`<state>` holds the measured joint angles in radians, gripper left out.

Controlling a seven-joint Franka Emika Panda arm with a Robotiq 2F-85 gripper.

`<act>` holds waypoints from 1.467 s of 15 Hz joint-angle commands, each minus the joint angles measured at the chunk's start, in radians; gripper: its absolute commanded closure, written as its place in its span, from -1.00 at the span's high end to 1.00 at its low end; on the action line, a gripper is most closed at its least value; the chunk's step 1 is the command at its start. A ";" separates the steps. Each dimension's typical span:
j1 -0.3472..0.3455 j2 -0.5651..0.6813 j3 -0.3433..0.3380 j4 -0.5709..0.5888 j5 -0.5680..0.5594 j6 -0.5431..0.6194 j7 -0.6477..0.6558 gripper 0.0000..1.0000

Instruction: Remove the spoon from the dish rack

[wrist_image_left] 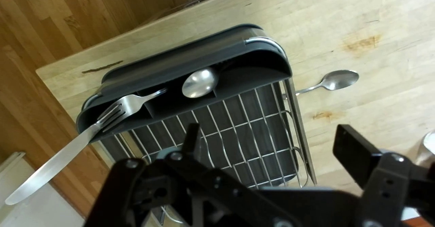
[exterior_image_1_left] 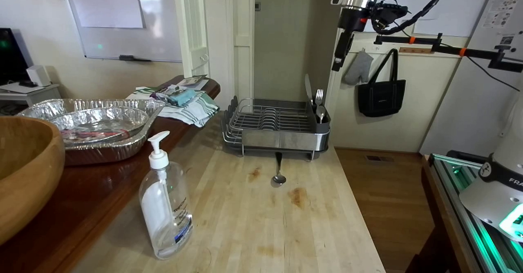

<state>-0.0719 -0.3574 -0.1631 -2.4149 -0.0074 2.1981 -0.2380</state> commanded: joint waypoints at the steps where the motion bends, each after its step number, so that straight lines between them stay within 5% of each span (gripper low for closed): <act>1: 0.019 0.031 -0.050 0.010 0.051 -0.006 -0.166 1.00; 14: -0.019 0.251 -0.157 0.075 0.212 -0.004 -0.631 1.00; 22: -0.087 0.405 -0.125 0.167 0.385 -0.039 -0.800 1.00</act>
<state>-0.1216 -0.0239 -0.3114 -2.3081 0.3179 2.1968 -0.9831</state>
